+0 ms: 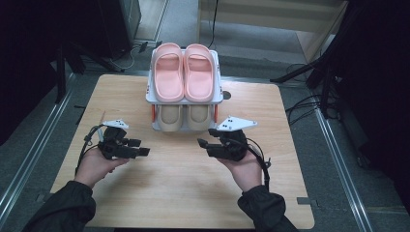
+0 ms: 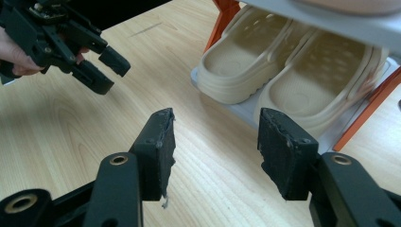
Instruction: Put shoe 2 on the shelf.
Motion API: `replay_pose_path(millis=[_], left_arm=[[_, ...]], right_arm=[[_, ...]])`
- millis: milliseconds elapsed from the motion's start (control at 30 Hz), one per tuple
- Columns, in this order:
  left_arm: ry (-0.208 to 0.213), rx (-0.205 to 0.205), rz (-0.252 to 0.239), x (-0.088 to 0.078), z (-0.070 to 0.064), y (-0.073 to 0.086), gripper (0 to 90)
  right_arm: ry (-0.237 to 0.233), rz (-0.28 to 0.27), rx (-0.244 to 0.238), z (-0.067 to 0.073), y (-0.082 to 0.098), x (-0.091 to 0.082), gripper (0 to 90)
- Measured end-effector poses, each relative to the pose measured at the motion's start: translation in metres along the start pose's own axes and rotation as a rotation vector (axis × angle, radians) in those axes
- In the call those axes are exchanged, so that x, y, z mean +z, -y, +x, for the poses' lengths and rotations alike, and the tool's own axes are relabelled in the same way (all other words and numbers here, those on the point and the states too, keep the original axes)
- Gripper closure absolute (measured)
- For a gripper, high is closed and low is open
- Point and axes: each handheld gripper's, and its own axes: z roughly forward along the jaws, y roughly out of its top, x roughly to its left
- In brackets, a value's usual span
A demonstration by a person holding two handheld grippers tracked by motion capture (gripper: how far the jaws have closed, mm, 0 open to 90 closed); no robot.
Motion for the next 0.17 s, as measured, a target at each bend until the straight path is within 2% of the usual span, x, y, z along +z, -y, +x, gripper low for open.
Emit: replay_pose_path(millis=[67,100,167], left_arm=[[0.005,-0.006,0.0,0.0003,0.0003,0.0,35.9],[0.015,-0.016,-0.006,0.0002,0.0,-0.0004,35.9],[0.008,-0.024,-0.014,0.0005,-0.0013,-0.0007,35.3]], right_arm=[[-0.009,-0.01,0.017,-0.0013,0.0084,0.0011,45.7],[-0.009,-0.006,0.016,-0.0017,0.0103,0.0016,44.2],[-0.003,0.003,0.007,-0.0017,0.013,0.001,42.3]])
